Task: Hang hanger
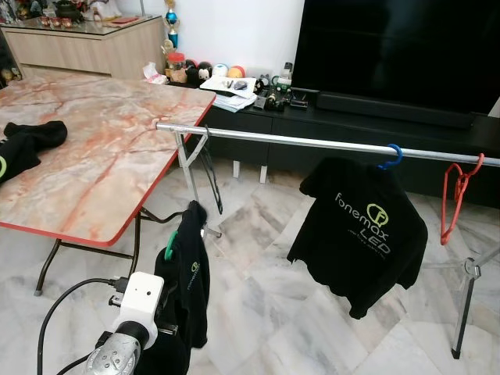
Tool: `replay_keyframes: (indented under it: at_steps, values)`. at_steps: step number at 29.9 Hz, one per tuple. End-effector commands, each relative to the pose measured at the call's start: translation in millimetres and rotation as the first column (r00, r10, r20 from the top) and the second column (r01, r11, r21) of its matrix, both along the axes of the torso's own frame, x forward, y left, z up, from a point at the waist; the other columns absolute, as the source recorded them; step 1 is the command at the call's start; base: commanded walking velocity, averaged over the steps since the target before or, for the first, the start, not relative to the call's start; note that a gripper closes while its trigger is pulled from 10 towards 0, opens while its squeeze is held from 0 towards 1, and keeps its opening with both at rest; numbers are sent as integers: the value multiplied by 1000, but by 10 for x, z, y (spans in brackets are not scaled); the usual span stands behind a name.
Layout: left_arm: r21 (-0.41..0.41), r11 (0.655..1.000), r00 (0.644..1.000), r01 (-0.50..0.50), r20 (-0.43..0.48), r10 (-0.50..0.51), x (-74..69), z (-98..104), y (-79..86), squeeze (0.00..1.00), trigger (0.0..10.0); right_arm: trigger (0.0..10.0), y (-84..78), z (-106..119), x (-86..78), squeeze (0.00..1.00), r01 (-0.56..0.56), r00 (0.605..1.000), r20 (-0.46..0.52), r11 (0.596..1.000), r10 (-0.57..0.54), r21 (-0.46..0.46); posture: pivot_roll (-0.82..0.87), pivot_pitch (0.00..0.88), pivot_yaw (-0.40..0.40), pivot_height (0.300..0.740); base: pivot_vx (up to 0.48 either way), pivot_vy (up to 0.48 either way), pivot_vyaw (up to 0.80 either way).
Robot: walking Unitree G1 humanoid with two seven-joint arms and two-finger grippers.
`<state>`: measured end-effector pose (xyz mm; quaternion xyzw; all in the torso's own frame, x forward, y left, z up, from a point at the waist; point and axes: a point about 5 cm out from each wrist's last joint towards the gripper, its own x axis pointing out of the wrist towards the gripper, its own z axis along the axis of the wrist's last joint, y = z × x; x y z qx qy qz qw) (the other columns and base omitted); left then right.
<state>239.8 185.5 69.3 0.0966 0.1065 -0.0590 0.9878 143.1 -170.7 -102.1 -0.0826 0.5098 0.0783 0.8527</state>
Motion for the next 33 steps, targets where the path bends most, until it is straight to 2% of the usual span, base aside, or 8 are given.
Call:
replay_keyframes:
  at_steps: [1,19,26,28,33]
  values:
    - [5,1000,999,11,49,-11,32,94,-28,0,10000,10000,-17,4,7,0,18,1000,6,1000,-18,-1,129,0,-14,740,0,0,0]
    - [2,1000,999,9,53,-9,35,107,-27,0,10000,10000,-38,4,-1,0,77,997,21,997,-76,-13,130,0,-15,740,0,0,0]
    - [-7,1000,999,7,53,-6,38,109,-23,0,10000,10000,-47,-7,-26,0,155,988,14,988,-155,-7,130,0,-14,740,-265,0,-239]
    - [-9,1000,999,6,54,-5,39,109,-22,0,10000,10000,-46,-6,-25,0,160,987,18,987,-160,-3,130,0,-14,740,-283,0,-772]
    - [-10,1000,999,5,54,-4,42,111,-21,0,10000,10000,-44,-2,-17,0,156,987,25,988,-156,-2,131,0,-14,740,-286,0,0]
